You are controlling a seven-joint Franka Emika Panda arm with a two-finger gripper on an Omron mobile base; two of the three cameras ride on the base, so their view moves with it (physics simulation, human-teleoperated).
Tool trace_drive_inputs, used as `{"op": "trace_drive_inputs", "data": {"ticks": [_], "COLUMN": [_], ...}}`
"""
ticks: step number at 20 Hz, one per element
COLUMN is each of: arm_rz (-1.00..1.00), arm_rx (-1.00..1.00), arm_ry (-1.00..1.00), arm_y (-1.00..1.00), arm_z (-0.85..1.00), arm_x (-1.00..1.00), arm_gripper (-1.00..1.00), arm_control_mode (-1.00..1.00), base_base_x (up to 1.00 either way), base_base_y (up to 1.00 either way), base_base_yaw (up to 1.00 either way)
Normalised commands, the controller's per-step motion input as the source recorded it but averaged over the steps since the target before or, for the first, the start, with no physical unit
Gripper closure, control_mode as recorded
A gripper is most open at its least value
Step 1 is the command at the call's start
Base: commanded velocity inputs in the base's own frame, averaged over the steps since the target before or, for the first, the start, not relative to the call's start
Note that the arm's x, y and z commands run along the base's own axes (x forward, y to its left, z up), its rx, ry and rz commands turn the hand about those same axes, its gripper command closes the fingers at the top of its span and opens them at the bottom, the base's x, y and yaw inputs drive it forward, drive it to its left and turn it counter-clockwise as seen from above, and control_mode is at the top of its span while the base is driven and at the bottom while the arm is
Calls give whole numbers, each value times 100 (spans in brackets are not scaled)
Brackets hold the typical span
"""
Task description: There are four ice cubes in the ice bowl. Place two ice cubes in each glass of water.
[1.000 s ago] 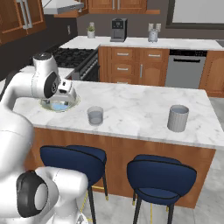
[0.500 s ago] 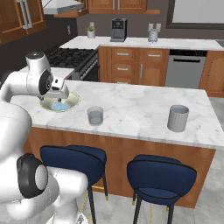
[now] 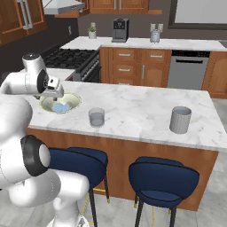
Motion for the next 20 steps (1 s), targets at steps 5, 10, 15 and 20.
{"op": "trace_drive_inputs", "data": {"ticks": [5, 10, 15, 20], "arm_rz": [0, 0, 0, 0], "arm_rx": [0, 0, 0, 0], "arm_ry": [6, 9, 4, 7], "arm_y": [41, 30, 14, 16], "arm_z": [-40, -37, -25, -25], "arm_x": [31, 23, 36, 36], "arm_gripper": [-100, -100, -100, -100], "arm_control_mode": [-100, -100, -100, -100], "base_base_x": [0, 0, 0, 0], "base_base_y": [0, 0, 0, 0], "base_base_yaw": [0, 0, 0, 0]}}
